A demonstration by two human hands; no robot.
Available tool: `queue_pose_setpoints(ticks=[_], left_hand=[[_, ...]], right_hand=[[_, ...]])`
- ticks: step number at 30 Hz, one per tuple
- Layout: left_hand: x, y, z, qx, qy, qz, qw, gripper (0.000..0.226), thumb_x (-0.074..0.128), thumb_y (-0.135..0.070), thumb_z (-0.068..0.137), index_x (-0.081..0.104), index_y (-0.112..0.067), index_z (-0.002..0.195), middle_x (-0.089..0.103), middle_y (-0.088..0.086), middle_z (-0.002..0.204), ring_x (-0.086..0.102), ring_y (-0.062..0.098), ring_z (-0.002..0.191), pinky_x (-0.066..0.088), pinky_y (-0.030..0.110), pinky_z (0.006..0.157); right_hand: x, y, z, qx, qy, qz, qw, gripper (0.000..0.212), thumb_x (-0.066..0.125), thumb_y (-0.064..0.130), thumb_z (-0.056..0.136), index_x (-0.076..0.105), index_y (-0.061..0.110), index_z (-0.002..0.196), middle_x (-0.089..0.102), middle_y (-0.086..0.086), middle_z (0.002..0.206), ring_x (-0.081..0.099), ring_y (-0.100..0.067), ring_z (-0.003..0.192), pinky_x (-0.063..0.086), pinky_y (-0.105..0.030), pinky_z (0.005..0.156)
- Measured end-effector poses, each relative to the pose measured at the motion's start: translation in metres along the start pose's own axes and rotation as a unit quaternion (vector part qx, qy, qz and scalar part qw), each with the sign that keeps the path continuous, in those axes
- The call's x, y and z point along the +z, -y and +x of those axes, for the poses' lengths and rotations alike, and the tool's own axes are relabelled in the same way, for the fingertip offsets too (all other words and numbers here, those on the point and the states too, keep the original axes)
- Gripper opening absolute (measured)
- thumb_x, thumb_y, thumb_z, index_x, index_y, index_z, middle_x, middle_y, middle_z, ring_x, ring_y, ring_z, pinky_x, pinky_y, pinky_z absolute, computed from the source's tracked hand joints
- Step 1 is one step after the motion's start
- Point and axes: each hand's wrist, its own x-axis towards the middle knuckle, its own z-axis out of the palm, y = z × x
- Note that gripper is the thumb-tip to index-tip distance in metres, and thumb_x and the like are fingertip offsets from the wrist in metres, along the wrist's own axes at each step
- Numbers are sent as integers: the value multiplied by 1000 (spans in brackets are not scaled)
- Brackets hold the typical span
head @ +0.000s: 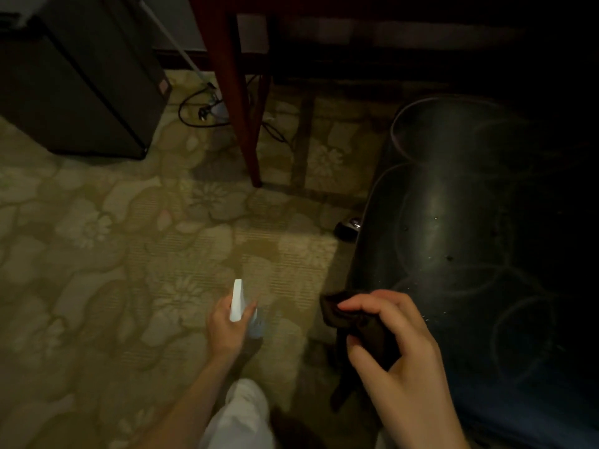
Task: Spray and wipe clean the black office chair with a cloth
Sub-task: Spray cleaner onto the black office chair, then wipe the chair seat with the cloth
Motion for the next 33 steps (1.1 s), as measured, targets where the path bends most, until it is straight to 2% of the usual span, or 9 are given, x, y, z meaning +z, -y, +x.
queue_pose_setpoints(ticks=[4,7,9,16,20,23,27,30,33], left_hand=[[14,47,7,19,19,32,999,24,73,-14,79,65,-1,98,59,7,90,56,22,83,42,31,70],[22,81,7,11,25,73,997,27,62,-13,88,64,2,110,64,20,99,60,35,92,49,40,80],[25,92,6,-3,19,72,997,28,58,-9,90,61,4,115,63,27,105,59,38,98,46,43,87],[12,83,-13,-51,41,105,992,38,61,-15,88,54,5,119,53,28,113,51,42,105,42,45,89],[-2,41,-43,13,15,173,985,37,64,-4,80,55,4,114,48,28,116,44,43,110,39,49,95],[-7,-12,-73,69,89,94,989,33,56,1,86,57,-4,119,50,17,118,52,30,107,41,35,91],[-4,-80,-101,57,237,-64,968,31,42,2,94,60,-23,100,61,-1,100,56,13,96,44,16,75],[2,-103,-114,41,254,-106,961,39,36,5,94,59,-26,92,60,-3,91,55,14,86,42,18,65],[7,-112,-123,11,249,-139,958,39,35,3,94,56,-29,88,61,-1,93,58,15,82,44,26,68]], right_hand=[[21,-6,-21,-31,13,-6,999,42,62,12,62,64,40,92,50,15,103,53,-4,105,42,-8,79],[27,-16,-39,-46,2,-10,999,41,63,10,62,65,38,92,52,12,103,54,-7,106,41,-7,79],[31,-23,-49,-57,-8,-12,998,41,64,9,61,65,38,90,54,12,102,54,-7,105,40,-7,80],[26,-31,-77,-39,-22,-16,999,41,61,9,61,66,38,91,54,7,103,56,-5,101,39,-5,77],[-1,-24,-86,-41,-46,-40,997,41,61,12,63,64,39,93,53,9,105,55,-6,102,39,-7,81],[-25,-24,-84,-40,-65,-73,994,40,61,13,66,63,40,95,53,10,104,54,-1,100,37,-5,81],[-48,-25,-73,-35,-79,-145,986,49,63,2,76,56,38,109,47,8,108,49,2,98,38,-8,83],[-45,-23,-51,-63,-106,-222,967,49,61,4,76,55,31,116,45,3,110,48,-13,103,41,-26,92],[-24,-22,-24,-112,-83,-318,938,43,60,11,79,55,26,119,44,-5,116,41,-25,109,37,-33,93]])
